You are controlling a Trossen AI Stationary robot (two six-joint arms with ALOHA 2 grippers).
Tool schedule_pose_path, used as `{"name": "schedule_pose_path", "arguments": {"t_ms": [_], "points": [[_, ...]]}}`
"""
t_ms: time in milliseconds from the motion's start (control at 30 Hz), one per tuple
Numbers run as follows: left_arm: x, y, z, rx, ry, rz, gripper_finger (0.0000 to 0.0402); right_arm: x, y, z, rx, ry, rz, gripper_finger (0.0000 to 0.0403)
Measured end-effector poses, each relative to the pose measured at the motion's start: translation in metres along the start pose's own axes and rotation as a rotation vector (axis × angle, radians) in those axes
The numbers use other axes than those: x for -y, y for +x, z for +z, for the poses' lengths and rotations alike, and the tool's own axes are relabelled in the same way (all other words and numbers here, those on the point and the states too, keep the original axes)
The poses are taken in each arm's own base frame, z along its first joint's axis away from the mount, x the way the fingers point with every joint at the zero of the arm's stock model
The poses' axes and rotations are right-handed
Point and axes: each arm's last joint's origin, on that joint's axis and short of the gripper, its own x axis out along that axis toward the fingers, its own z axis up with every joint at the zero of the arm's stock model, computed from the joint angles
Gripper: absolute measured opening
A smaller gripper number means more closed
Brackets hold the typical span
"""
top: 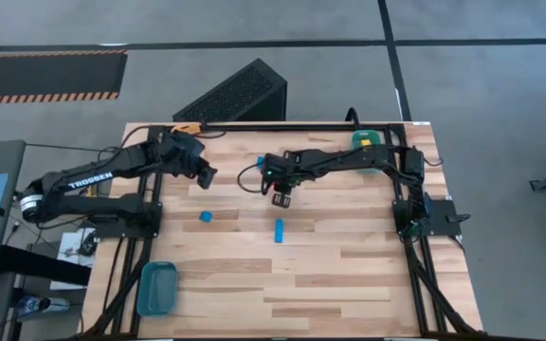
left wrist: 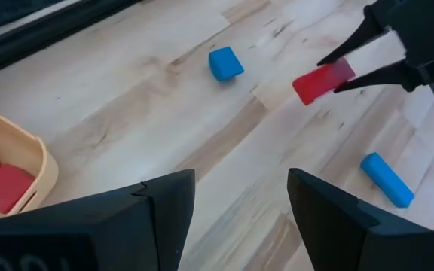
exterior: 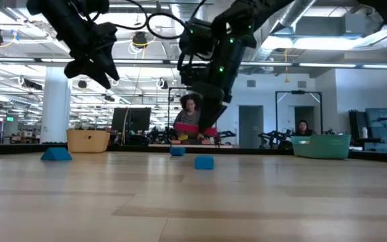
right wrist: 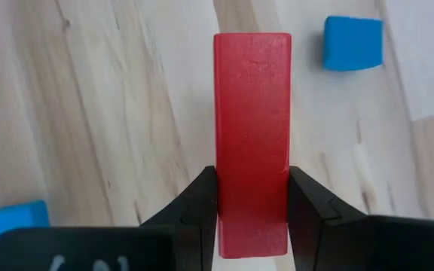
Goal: Sort & place blocks by color
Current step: Put the red block into the orange bin
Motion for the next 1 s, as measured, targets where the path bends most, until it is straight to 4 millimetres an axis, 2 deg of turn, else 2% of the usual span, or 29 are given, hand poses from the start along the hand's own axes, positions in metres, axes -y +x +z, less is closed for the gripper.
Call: {"name": "schedule_pose_path", "arguments": {"t_ms": [167, 367, 600, 833, 1000], "points": [[-0.015, 0.005, -0.001, -0.024, -0.046, -0.027, 0.0199, -0.003, -0.008, 0.003, -0.003, 0.031, -0.016, 0.0122], [-0.031, 0.018, -0.017, -0.033, -0.181, -0.118, 0.0199, 0.005, -0.038, -0.007, 0.129, 0.126, -0.079, 0.0123], [-0.026, 0.032, -0.016, 0.132, -0.322, -0.295, 0.0208, 0.017, -0.068, -0.028, 0.253, 0.251, -0.134, 0.0123], [-0.015, 0.029, -0.003, 0.295, -0.35, -0.41, 0.0256, 0.012, -0.082, -0.016, 0.352, 0.224, -0.208, 0.0123], [-0.008, 0.026, 0.002, 0.372, -0.236, -0.447, 0.0276, 0.011, -0.087, 0.004, 0.416, 0.217, -0.218, 0.0123]]}}
